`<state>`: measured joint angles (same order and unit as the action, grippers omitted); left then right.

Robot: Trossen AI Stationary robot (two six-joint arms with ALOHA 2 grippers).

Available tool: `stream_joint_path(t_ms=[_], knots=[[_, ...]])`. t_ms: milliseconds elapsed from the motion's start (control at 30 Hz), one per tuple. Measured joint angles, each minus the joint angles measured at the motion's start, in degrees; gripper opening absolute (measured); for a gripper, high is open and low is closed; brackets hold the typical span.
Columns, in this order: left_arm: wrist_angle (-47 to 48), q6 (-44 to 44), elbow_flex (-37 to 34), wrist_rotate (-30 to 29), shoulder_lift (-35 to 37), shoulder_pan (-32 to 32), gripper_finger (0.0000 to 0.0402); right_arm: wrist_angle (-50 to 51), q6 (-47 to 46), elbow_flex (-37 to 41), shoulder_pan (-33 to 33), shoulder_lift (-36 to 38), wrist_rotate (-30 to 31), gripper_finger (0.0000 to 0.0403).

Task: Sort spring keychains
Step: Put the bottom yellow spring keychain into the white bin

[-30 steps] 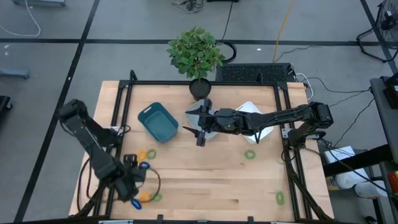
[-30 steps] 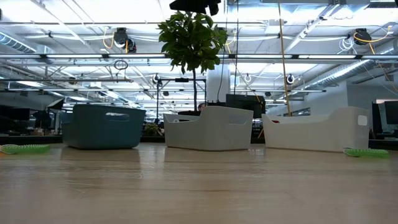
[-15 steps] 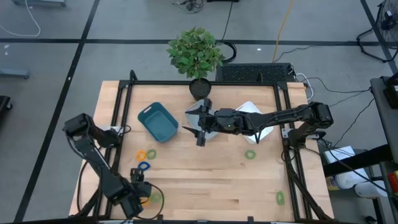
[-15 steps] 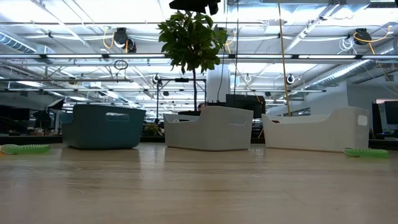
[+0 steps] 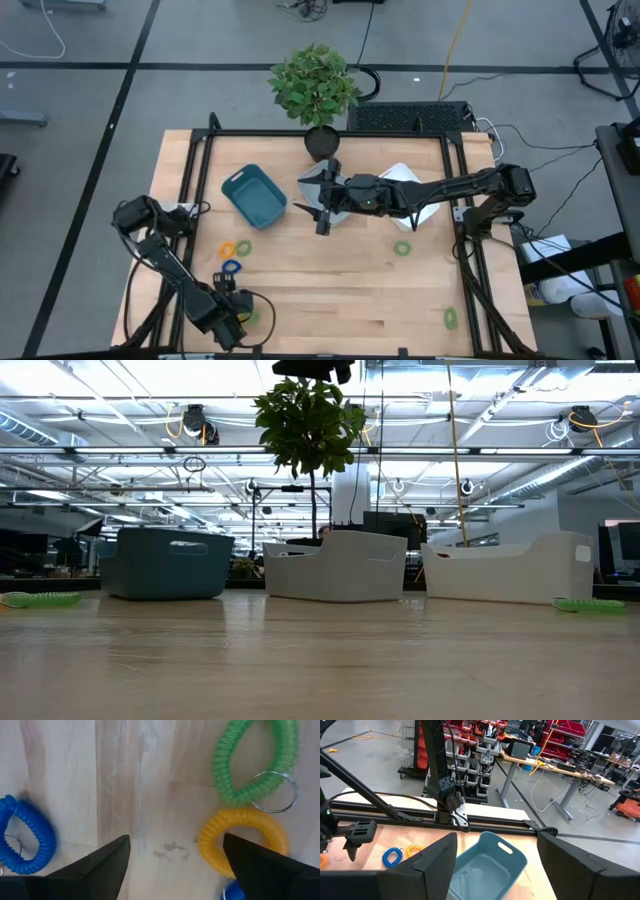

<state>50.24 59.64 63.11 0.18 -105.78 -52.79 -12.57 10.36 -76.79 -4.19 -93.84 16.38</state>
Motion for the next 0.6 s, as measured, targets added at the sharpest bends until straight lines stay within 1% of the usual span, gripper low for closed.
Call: stream_joint_path(t_ms=[67, 167, 333, 533, 567, 600], knots=[[-1.4, -0.81, -0.11, -0.04, -0.02, 0.02, 0.0313, -0.01, 0.76, 0.0, 0.0, 0.0, 0.02, 0.0263], [-2.56, -1.71, -0.12, 0.15, -0.02, -0.01, 0.0268, -0.5, 1.35, 0.0, -0.02, 0.0, 0.02, 0.0263], [-3.95, -2.16, -0.11, 0.7, -0.13, -0.22, 0.0172, -0.94, 0.89, 0.0, -0.02, 0.0, 0.01, 0.0263], [-4.49, -5.87, -0.11, 0.99, -0.16, -0.82, 0.0037, -1.08, 0.37, 0.0, -0.04, 0.59, 0.0, 0.0263], [-4.43, -6.35, -0.13, 0.83, -0.17, -0.93, 0.0023, -1.12, -0.06, -0.01, -0.04, 0.61, 0.0, 0.0263], [-4.33, -6.61, -0.13, 0.82, -0.17, -0.97, 0.0016, -1.15, -0.5, 0.0, -0.04, 0.61, 0.0, 0.0263]])
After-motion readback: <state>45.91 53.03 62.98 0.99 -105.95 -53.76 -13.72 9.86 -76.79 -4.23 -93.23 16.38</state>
